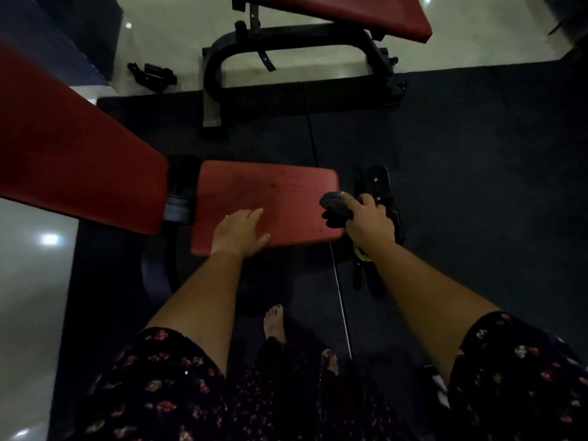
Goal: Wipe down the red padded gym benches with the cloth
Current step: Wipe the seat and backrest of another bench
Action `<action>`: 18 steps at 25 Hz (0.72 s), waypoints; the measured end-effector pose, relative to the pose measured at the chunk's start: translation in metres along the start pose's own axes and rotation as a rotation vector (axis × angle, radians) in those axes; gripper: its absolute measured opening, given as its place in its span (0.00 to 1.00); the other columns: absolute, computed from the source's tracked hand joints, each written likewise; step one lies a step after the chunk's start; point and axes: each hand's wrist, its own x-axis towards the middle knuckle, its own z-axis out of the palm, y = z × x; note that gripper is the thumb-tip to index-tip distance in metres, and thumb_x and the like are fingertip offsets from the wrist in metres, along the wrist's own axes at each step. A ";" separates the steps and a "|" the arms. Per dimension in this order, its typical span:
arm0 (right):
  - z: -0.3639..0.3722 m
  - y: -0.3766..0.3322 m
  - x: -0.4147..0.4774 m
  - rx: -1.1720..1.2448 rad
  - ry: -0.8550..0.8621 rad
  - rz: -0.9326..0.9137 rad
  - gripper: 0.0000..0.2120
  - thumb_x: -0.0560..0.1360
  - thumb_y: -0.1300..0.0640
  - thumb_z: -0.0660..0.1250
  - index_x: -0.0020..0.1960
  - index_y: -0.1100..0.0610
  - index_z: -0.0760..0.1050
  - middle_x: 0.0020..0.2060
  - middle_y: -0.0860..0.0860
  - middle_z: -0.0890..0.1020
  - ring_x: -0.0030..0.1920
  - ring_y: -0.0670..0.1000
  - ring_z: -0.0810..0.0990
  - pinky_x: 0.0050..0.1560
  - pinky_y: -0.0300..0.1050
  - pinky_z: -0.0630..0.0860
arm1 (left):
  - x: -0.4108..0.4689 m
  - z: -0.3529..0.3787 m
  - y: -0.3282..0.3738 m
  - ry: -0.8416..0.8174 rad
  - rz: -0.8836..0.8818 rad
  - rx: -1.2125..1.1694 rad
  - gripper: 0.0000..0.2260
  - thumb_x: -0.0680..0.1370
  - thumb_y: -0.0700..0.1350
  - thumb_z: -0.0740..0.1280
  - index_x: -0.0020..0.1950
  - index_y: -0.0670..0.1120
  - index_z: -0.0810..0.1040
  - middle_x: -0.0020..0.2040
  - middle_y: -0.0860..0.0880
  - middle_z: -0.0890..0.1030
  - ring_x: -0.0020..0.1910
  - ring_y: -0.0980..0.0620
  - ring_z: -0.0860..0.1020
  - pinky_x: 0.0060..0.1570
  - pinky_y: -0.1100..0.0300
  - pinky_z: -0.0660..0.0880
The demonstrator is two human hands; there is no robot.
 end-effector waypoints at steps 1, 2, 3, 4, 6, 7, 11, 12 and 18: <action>0.013 -0.002 0.009 0.007 -0.017 0.022 0.31 0.77 0.61 0.57 0.77 0.41 0.57 0.69 0.53 0.65 0.62 0.62 0.68 0.55 0.56 0.71 | 0.011 0.012 -0.009 -0.009 0.013 0.021 0.32 0.78 0.58 0.65 0.78 0.49 0.61 0.70 0.45 0.71 0.69 0.45 0.69 0.69 0.49 0.65; 0.025 -0.006 0.021 0.010 -0.018 0.037 0.31 0.78 0.61 0.57 0.77 0.41 0.57 0.70 0.53 0.64 0.63 0.61 0.67 0.55 0.56 0.71 | 0.025 0.024 -0.019 -0.010 0.030 0.056 0.32 0.78 0.58 0.64 0.79 0.49 0.60 0.72 0.46 0.70 0.71 0.45 0.67 0.71 0.49 0.63; 0.036 -0.010 0.034 0.006 -0.005 0.041 0.31 0.78 0.62 0.57 0.77 0.41 0.57 0.70 0.53 0.64 0.63 0.61 0.67 0.55 0.56 0.71 | 0.039 0.036 -0.027 -0.011 0.043 0.089 0.32 0.78 0.58 0.63 0.79 0.49 0.58 0.73 0.46 0.68 0.73 0.46 0.65 0.72 0.50 0.60; 0.046 -0.013 0.048 -0.005 0.019 0.031 0.31 0.78 0.62 0.57 0.77 0.41 0.57 0.71 0.53 0.64 0.63 0.61 0.67 0.54 0.56 0.71 | 0.055 0.047 -0.035 -0.007 0.055 0.111 0.33 0.78 0.59 0.63 0.80 0.50 0.56 0.75 0.47 0.66 0.75 0.47 0.62 0.73 0.50 0.58; 0.061 -0.019 0.075 -0.032 0.110 -0.008 0.31 0.79 0.60 0.58 0.77 0.41 0.57 0.72 0.53 0.63 0.63 0.62 0.67 0.53 0.56 0.72 | 0.083 0.065 -0.044 0.027 0.086 0.133 0.35 0.79 0.59 0.63 0.81 0.51 0.52 0.77 0.48 0.62 0.77 0.48 0.58 0.75 0.50 0.55; 0.071 -0.022 0.092 -0.044 0.169 -0.029 0.31 0.79 0.59 0.59 0.78 0.42 0.56 0.72 0.54 0.62 0.62 0.62 0.67 0.52 0.57 0.72 | 0.098 0.076 -0.047 0.053 0.095 0.120 0.36 0.79 0.59 0.63 0.81 0.51 0.50 0.78 0.48 0.61 0.78 0.48 0.57 0.75 0.50 0.54; 0.124 -0.022 0.158 -0.065 0.336 -0.092 0.31 0.79 0.57 0.59 0.79 0.44 0.53 0.67 0.56 0.65 0.59 0.61 0.68 0.50 0.57 0.73 | 0.158 0.133 -0.057 0.164 0.084 0.076 0.34 0.80 0.59 0.60 0.81 0.50 0.49 0.79 0.48 0.58 0.79 0.49 0.54 0.77 0.51 0.51; 0.141 -0.019 0.171 -0.080 0.342 -0.102 0.31 0.79 0.55 0.59 0.79 0.44 0.53 0.66 0.57 0.66 0.59 0.61 0.68 0.51 0.57 0.73 | 0.173 0.148 -0.057 0.194 0.114 0.089 0.33 0.81 0.59 0.59 0.81 0.50 0.50 0.80 0.49 0.58 0.79 0.49 0.54 0.77 0.51 0.49; 0.245 0.019 0.219 -0.183 0.230 -0.053 0.34 0.76 0.41 0.62 0.77 0.36 0.49 0.74 0.55 0.58 0.67 0.63 0.61 0.60 0.66 0.69 | 0.218 0.237 -0.064 0.343 0.214 0.072 0.29 0.79 0.60 0.47 0.79 0.52 0.61 0.78 0.50 0.63 0.78 0.50 0.58 0.77 0.50 0.45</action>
